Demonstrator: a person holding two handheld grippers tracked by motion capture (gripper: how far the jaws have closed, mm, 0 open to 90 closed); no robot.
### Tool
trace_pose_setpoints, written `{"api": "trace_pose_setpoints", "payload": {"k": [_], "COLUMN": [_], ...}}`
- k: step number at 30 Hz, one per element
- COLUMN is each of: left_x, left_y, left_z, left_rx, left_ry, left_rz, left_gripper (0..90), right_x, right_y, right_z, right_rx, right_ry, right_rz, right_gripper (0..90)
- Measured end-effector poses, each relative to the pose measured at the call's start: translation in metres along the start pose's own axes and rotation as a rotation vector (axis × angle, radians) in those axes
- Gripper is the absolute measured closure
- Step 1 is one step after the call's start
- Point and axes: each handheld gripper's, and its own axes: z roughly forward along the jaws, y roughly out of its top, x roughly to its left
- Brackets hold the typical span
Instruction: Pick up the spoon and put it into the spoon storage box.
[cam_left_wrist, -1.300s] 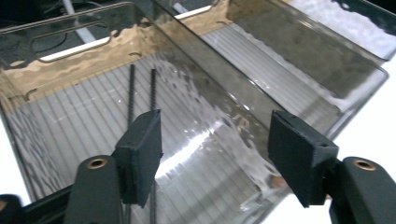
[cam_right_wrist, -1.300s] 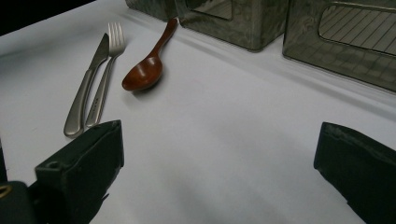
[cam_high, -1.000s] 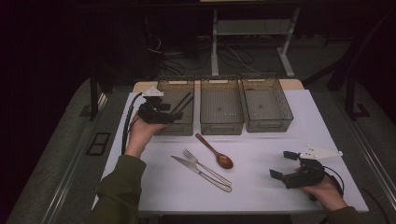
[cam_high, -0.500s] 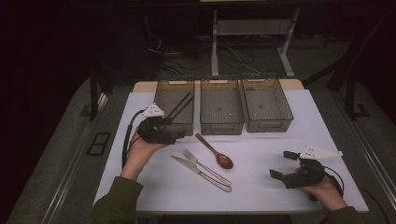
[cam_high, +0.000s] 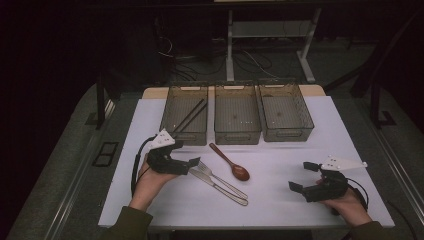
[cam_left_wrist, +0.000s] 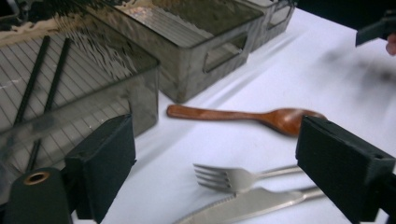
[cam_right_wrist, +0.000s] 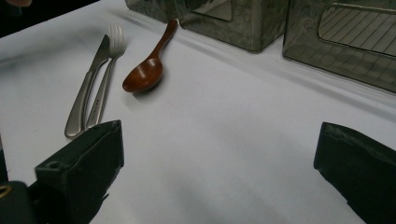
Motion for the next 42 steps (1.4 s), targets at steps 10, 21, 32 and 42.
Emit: {"api": "trace_pose_setpoints", "payload": {"k": [10,21,32,42], "left_x": [-0.015,-0.02,-0.023,-0.023], "left_y": [-0.025,-0.037,-0.038,-0.038], "left_z": [-0.002,-0.006,-0.003,-0.005], "left_rx": [0.006,0.016,0.043,0.04], "left_ry": [-0.032,-0.035,-0.017,0.009], "left_rz": [0.008,0.015,0.022,0.039], "left_gripper": [0.0,0.6,0.0,0.0], "right_x": [0.0,0.009,0.012,0.018], "right_y": [0.0,0.015,0.029,0.044], "right_z": [0.001,0.01,0.034,0.051], "right_rx": [0.019,0.044,0.092,0.109], "right_ry": [0.008,0.005,0.028,0.059], "right_rz": [0.002,-0.026,-0.04,-0.04], "right_gripper": [1.0,1.0,1.1,1.1]}}
